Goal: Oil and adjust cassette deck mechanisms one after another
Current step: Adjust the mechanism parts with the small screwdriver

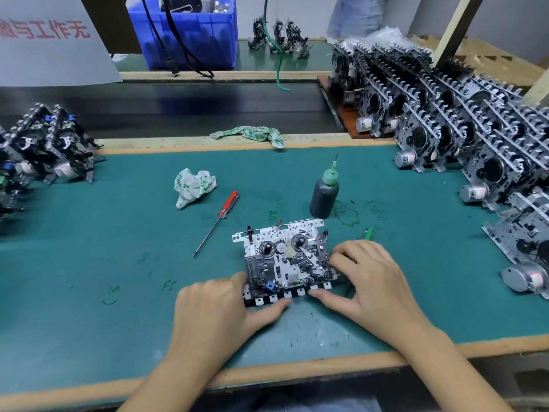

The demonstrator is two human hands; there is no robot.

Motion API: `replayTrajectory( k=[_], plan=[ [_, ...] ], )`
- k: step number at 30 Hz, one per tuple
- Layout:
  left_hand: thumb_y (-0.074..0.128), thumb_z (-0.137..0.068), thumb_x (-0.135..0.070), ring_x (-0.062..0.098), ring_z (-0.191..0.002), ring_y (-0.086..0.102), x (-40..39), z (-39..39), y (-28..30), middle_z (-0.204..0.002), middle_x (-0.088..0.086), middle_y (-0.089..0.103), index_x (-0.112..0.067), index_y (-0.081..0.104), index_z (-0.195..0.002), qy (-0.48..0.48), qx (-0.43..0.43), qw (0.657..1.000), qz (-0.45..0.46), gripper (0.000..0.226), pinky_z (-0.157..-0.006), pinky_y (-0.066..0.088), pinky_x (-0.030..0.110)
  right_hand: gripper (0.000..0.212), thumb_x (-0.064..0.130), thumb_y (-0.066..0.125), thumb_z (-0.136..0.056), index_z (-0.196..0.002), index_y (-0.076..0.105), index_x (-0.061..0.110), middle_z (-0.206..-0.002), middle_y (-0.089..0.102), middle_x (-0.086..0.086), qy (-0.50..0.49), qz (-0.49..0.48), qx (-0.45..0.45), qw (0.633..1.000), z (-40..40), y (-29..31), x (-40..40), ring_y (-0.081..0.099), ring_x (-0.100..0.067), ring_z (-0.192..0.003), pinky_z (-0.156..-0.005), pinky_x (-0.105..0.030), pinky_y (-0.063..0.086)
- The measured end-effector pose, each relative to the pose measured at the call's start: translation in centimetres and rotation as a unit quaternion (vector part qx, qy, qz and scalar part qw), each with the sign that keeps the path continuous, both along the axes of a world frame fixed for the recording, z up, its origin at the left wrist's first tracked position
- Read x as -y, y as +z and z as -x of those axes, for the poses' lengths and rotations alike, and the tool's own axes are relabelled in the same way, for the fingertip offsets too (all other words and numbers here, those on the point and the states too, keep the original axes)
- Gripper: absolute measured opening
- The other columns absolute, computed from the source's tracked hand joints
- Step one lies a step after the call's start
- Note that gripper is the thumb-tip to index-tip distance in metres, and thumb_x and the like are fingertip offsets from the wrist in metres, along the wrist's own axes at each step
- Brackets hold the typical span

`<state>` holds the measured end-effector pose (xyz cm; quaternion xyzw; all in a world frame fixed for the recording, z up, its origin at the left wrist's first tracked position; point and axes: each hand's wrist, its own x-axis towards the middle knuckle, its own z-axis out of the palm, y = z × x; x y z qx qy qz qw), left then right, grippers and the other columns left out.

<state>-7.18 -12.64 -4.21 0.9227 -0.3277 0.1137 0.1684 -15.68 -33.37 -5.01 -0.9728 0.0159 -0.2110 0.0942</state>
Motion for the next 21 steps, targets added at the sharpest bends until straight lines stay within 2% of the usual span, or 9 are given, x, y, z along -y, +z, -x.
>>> replayTrajectory(
  k=[6,13,17,21],
  plan=[
    [0.044,-0.06,-0.074,0.024,-0.025,0.042,0.4,-0.1,-0.2,-0.028,0.005,0.035,-0.014,0.041,-0.04,0.033,-0.008,0.999,0.005,0.063,-0.041,0.022,0.019,0.055,0.064,0.06,-0.073,-0.068,0.058,0.009,-0.072,0.055,0.001,0.044,-0.014,0.014,0.999,-0.2,0.0,0.2,0.052,-0.02,-0.07,-0.085,-0.027,0.038],
    [0.042,-0.057,-0.081,0.025,-0.029,0.046,-0.2,-0.7,-0.2,-0.03,0.001,0.038,-0.018,0.039,-0.044,-0.015,-0.009,1.0,-0.001,0.065,-0.043,0.021,0.02,0.047,0.058,0.055,-0.076,-0.068,0.059,0.012,-0.07,0.056,0.004,0.007,0.009,0.039,0.999,-0.1,-0.4,-0.2,0.054,-0.019,-0.069,-0.075,-0.023,0.032],
    [0.044,-0.06,-0.074,0.025,-0.027,0.044,0.4,-0.7,-0.3,-0.028,0.005,0.036,-0.014,0.046,-0.042,0.005,0.003,1.0,0.003,0.063,-0.042,0.022,0.019,0.05,0.06,0.059,-0.073,-0.067,0.057,0.011,-0.069,0.054,0.002,0.033,-0.038,0.032,0.998,0.0,-0.5,-0.1,0.05,-0.019,-0.067,-0.068,-0.027,0.039],
    [0.043,-0.059,-0.081,0.025,-0.029,0.045,0.0,-1.3,-0.3,-0.03,0.002,0.037,-0.019,0.034,-0.047,-0.041,0.003,0.999,0.017,0.064,-0.039,0.024,0.021,0.049,0.06,0.057,-0.074,-0.065,0.058,0.012,-0.068,0.055,0.004,0.014,-0.013,0.046,0.999,0.0,-0.7,-0.2,0.051,-0.018,-0.066,-0.067,-0.024,0.035]
  ],
)
